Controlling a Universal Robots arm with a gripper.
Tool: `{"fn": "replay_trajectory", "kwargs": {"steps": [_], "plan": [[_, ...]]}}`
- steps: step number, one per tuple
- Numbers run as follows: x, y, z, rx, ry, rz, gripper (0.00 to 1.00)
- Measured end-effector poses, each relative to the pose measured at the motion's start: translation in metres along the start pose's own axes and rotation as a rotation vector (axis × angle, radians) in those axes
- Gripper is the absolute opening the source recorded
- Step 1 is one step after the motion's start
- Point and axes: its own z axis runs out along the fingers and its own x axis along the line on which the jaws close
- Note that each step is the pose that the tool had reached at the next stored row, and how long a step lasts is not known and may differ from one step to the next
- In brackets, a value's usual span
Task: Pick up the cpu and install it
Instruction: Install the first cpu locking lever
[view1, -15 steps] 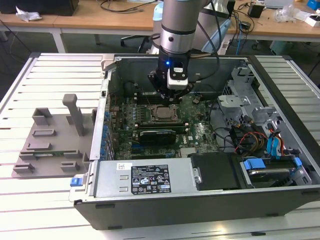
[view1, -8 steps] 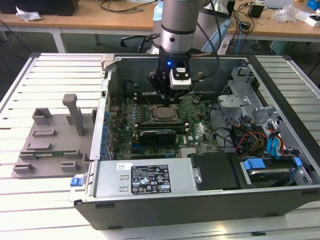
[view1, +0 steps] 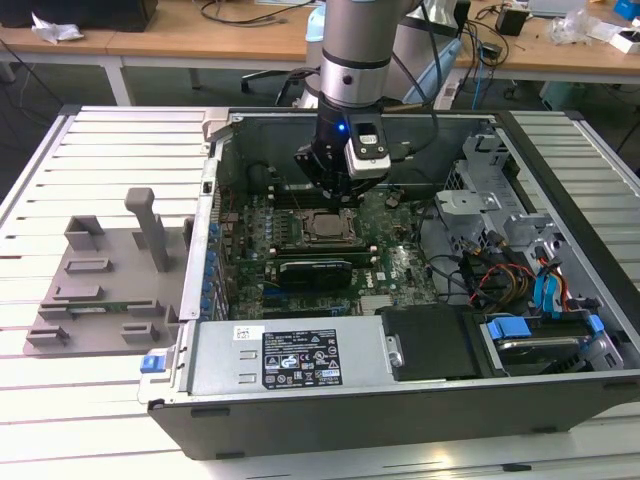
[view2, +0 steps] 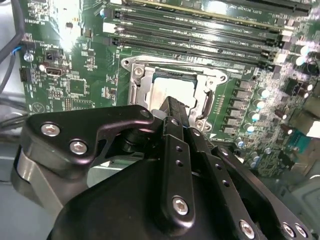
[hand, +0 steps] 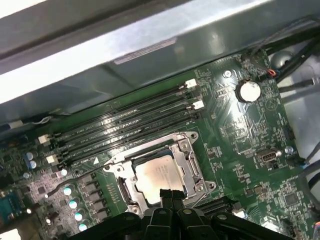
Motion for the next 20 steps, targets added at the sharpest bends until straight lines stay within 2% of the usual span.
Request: {"fn": "replay_trajectory", "kwargs": {"steps": [1, 4, 16, 20], "plan": [[0.0, 0.0, 0.0, -0.0073, 0.0014, -0.015, 0.11], [0.0, 0.0, -0.0001, -0.0479, 0.0137, -0.044, 0.11], [0.0, 0.0, 0.0001, -0.0503, 0.0035, -0.291, 0.11], [0.0, 0.0, 0.0001, -0.0502, -0.0023, -0.425, 0.11]]}}
